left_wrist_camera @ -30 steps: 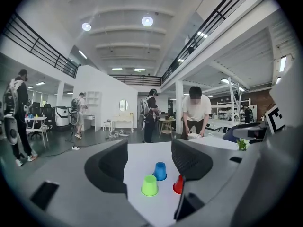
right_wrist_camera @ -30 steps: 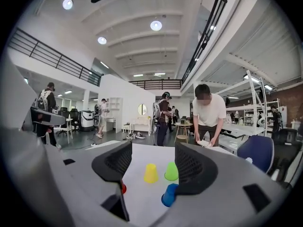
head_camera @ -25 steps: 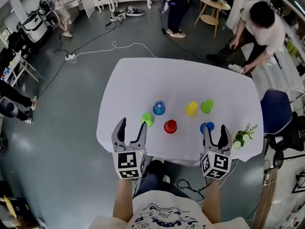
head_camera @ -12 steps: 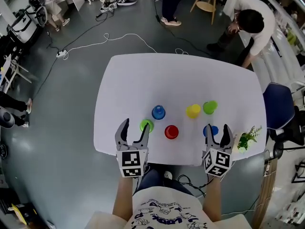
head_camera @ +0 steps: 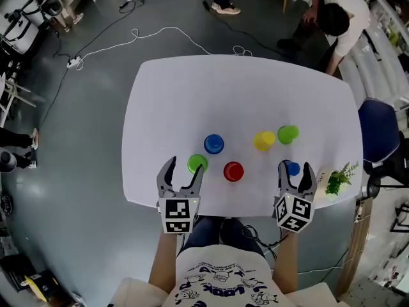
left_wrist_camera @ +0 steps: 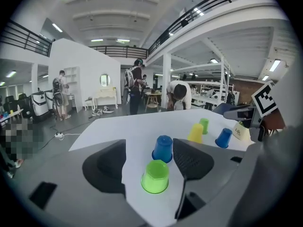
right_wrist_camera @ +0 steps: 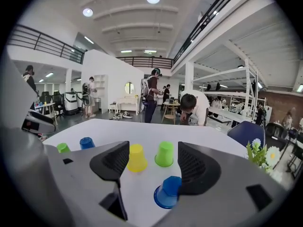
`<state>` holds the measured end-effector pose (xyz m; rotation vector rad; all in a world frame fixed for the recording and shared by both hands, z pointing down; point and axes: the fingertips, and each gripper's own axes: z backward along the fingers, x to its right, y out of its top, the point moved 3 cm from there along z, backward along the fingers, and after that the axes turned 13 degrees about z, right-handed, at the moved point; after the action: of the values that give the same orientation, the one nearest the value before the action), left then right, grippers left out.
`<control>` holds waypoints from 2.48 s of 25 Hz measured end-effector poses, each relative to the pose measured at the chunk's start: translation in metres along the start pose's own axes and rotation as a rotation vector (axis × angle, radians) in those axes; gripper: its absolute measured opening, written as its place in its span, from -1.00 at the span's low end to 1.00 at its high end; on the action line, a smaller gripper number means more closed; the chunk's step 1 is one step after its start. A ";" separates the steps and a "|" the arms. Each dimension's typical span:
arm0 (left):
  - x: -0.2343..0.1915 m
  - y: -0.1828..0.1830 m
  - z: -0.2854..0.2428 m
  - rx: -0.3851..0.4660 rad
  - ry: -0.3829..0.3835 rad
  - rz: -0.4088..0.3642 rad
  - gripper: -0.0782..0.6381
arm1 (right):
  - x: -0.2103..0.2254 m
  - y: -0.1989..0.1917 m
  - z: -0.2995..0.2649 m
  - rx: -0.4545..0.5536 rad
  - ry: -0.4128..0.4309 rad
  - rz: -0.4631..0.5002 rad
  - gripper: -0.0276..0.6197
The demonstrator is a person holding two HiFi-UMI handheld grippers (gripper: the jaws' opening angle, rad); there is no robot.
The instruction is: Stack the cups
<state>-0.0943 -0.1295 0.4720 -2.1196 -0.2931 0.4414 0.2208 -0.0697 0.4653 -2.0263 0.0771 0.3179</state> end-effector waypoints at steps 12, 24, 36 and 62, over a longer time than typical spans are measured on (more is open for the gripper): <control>0.007 -0.044 -0.033 -0.130 -0.025 -0.049 0.07 | 0.001 -0.030 -0.012 -0.071 -0.006 0.004 0.16; 0.005 -0.075 -0.053 -0.199 0.029 -0.007 0.07 | 0.013 -0.046 -0.025 -0.110 0.023 0.023 0.16; 0.004 -0.077 -0.058 -0.179 0.065 -0.006 -0.15 | 0.019 -0.062 -0.029 -0.134 0.028 0.007 0.18; 0.065 -0.100 -0.052 -0.238 -0.096 -0.101 -0.15 | 0.025 -0.090 -0.029 -0.198 0.037 0.001 0.21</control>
<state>-0.0174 -0.0900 0.5692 -2.3053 -0.5273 0.4684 0.2673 -0.0518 0.5496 -2.2286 0.0722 0.2978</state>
